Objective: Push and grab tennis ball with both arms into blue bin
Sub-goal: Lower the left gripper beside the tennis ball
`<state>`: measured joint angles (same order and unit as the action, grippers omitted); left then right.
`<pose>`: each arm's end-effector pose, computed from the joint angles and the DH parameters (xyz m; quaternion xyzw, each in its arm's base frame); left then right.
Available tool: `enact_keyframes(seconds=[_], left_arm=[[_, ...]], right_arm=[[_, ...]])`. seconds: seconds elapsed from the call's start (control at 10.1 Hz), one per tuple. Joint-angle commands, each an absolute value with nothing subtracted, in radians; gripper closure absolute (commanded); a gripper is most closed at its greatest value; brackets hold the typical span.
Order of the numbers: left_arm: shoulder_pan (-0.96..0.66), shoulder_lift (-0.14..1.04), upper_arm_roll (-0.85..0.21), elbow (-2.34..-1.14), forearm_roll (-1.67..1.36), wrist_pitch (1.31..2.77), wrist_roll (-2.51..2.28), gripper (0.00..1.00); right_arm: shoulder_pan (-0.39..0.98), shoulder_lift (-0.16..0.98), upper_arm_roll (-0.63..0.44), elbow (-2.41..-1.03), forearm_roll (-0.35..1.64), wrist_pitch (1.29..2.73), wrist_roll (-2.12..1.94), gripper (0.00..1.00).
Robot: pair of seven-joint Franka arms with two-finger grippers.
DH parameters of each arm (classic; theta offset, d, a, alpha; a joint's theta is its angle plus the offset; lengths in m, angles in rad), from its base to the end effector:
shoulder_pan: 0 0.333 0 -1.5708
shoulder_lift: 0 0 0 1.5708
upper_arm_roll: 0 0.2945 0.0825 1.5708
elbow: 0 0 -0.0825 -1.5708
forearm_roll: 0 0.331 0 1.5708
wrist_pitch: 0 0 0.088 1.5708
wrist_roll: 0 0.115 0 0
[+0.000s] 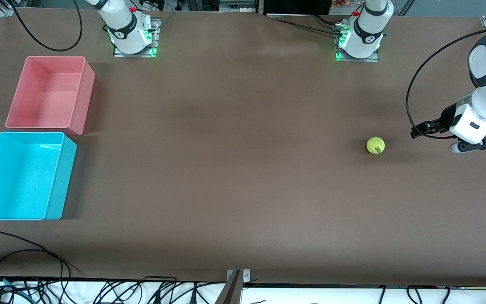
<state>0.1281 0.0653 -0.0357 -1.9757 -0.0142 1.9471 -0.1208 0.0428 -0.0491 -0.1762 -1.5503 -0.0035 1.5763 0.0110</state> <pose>0.5087 0.0463 0.4224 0.9929 0.1092 -0.0470 0.0070 0.4843 -0.0679 0.6281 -0.9967 0.0722 -0.0372 0.0003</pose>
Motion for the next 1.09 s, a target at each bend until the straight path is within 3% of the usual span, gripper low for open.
enact_keyframes(seconds=[0.0,0.6,0.69,0.89,0.99], left_arm=[[0.140,0.029,-0.041,-2.078,0.003,2.058,-0.109,0.00],[0.135,0.058,-0.041,-2.215,0.003,2.261,-0.109,0.00],[0.132,0.073,-0.041,-2.220,0.003,2.263,-0.109,0.05],[0.129,0.092,-0.043,-2.246,0.005,2.275,-0.109,0.44],[0.129,0.104,-0.043,-2.267,0.003,2.299,-0.088,0.50]], right_arm=[[0.041,-0.046,-0.176,-1.531,0.015,1.566,0.005,0.00],[0.043,-0.046,-0.176,-1.531,0.015,1.566,0.008,0.00],[0.043,-0.046,-0.176,-1.531,0.015,1.566,0.008,0.00],[0.043,-0.046,-0.176,-1.531,0.015,1.566,0.008,0.00],[0.043,-0.046,-0.176,-1.531,0.015,1.566,0.008,0.00]])
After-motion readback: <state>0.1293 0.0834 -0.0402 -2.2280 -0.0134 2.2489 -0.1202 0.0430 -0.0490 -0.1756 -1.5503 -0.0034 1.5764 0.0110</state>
